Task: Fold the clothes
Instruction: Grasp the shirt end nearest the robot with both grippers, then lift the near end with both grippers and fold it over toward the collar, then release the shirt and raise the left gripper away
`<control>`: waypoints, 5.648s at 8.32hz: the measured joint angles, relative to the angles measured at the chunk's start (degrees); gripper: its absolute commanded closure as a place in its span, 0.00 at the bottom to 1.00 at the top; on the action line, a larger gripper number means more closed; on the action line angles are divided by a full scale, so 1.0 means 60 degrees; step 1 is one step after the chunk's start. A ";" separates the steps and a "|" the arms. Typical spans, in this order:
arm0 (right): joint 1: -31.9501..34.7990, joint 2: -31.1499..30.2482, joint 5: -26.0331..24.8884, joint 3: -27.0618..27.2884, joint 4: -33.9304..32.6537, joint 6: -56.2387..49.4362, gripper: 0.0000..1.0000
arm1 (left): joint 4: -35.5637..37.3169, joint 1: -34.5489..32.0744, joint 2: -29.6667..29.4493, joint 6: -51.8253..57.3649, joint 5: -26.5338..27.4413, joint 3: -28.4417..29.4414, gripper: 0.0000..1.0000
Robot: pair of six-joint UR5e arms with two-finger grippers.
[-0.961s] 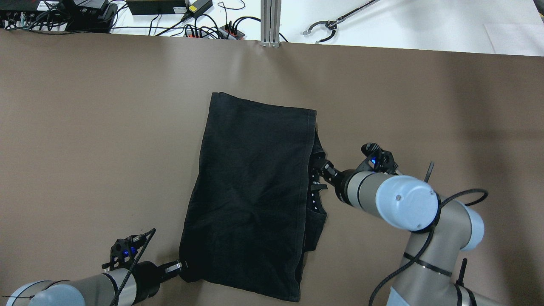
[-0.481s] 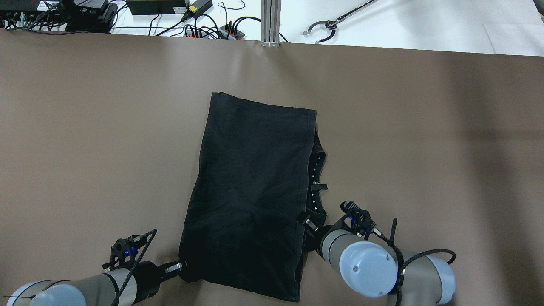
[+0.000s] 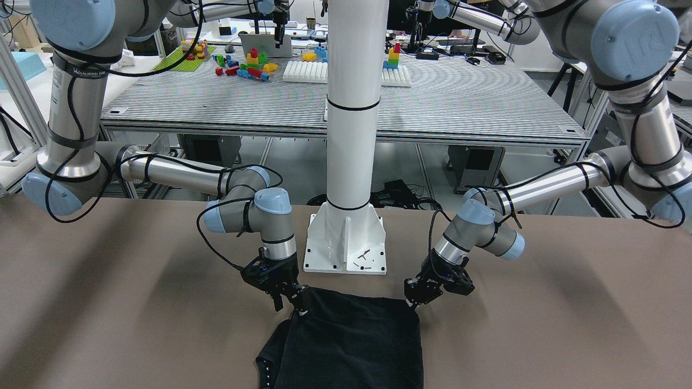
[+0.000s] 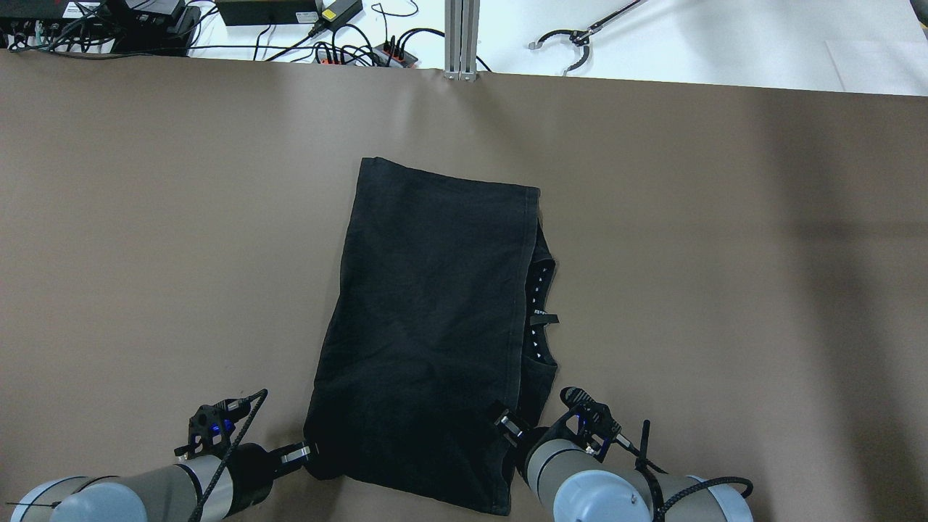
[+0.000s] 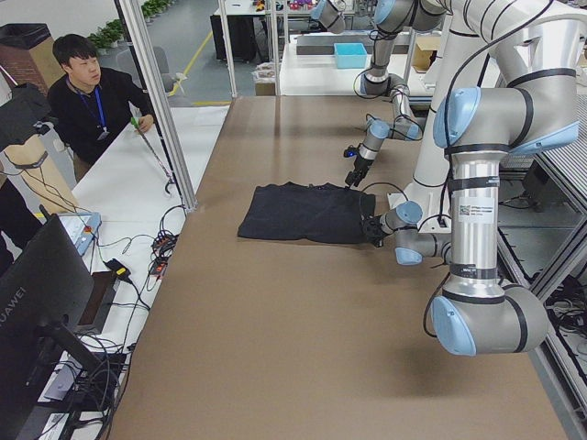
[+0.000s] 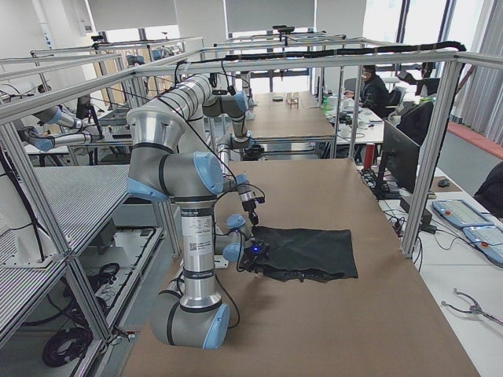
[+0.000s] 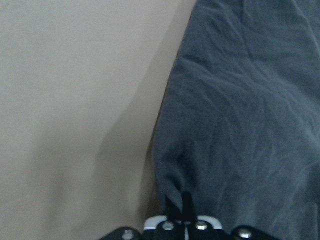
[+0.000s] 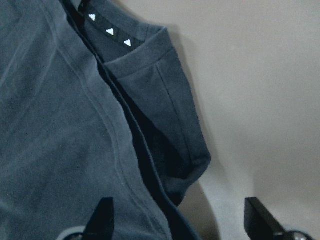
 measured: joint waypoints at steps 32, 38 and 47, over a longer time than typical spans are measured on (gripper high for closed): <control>0.2298 0.1353 -0.0530 0.1003 -0.2575 -0.2454 1.00 | 0.6310 -0.4305 -0.3954 0.2338 -0.2910 -0.0938 1.00; 0.3520 0.2346 -0.0139 -0.2141 -0.0801 -0.3197 0.53 | 0.6177 -0.5604 -0.6439 0.3455 -0.2952 0.3172 0.84; 0.4690 0.2953 0.1876 -0.3482 0.0803 -0.1676 0.22 | 0.4704 -0.7200 -0.7200 0.4676 -0.5322 0.4814 0.05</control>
